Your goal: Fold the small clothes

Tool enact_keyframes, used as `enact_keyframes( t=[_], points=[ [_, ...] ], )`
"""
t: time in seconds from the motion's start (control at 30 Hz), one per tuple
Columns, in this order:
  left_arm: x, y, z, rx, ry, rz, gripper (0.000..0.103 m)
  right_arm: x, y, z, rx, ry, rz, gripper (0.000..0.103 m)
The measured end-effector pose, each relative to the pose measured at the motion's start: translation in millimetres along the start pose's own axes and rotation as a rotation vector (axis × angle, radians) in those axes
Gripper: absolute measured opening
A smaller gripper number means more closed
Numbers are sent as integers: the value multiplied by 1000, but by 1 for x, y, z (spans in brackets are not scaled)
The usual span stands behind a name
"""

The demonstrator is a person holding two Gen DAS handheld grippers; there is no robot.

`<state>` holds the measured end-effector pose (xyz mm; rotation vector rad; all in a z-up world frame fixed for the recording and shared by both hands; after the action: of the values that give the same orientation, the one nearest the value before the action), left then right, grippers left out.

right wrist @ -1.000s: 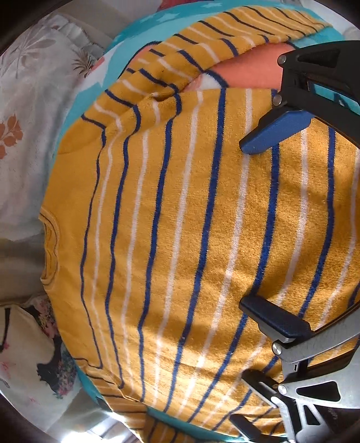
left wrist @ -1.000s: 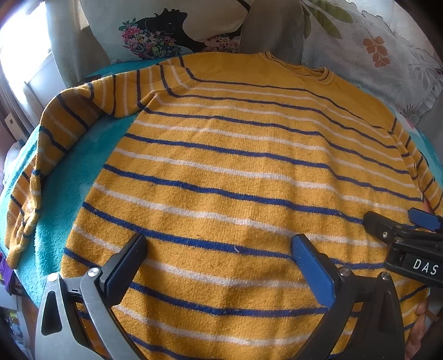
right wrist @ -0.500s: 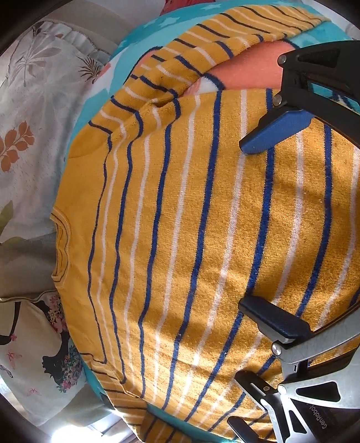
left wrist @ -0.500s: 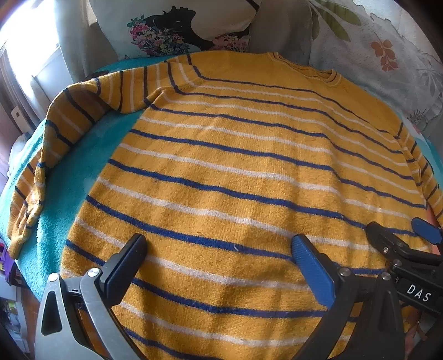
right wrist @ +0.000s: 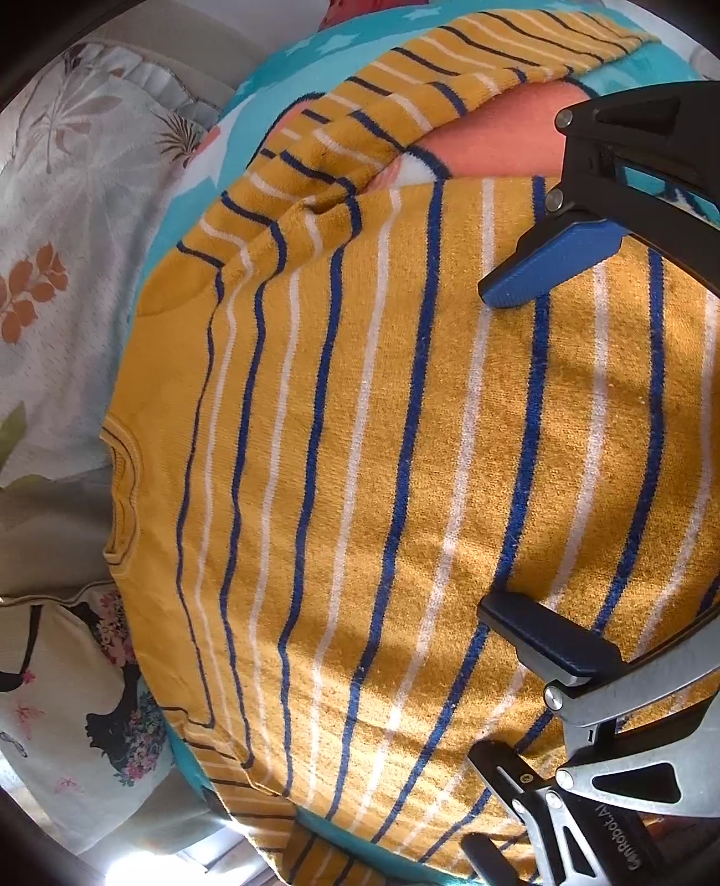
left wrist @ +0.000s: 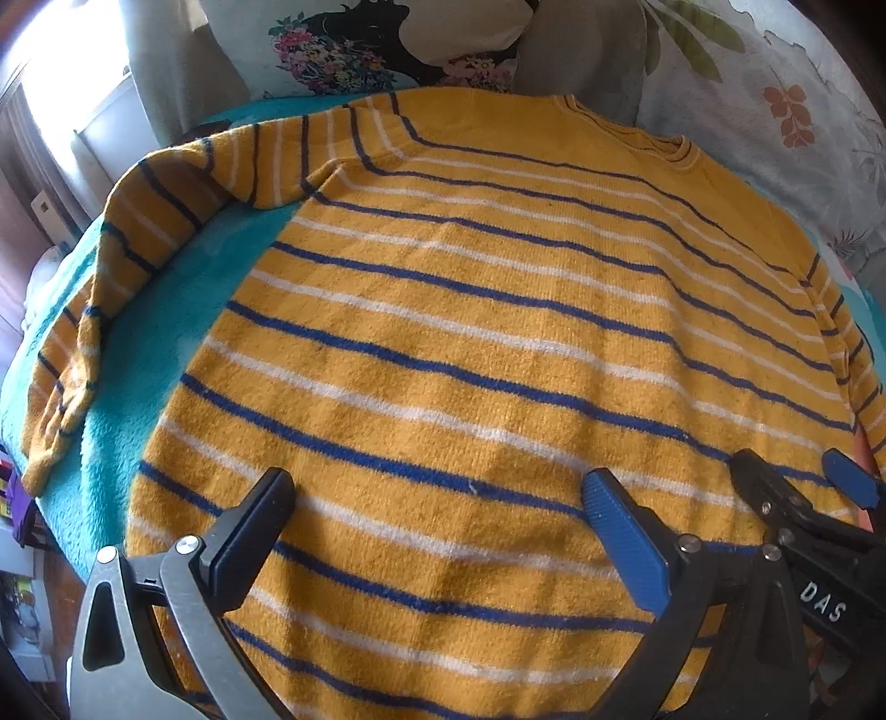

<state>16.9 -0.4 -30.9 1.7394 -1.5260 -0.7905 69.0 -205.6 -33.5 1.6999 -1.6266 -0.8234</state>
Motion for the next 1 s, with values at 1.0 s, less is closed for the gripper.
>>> enact_keyframes(
  t=[1.0],
  points=[
    [-55, 37, -17, 48, -117, 169, 98, -33, 52, 7, -4, -236, 155, 102]
  ],
)
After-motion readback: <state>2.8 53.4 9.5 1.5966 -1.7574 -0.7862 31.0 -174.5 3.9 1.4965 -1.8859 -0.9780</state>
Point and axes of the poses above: each gripper's, at about its wrist camera, not at the fingertips, and y roughly against the way its jaws point, x to its right, z to its underside, the point moved 4 cm from there along -y, roughly the way its jaws point, and after that the axes turned 10 degrees about x, right-handed, at the moved point
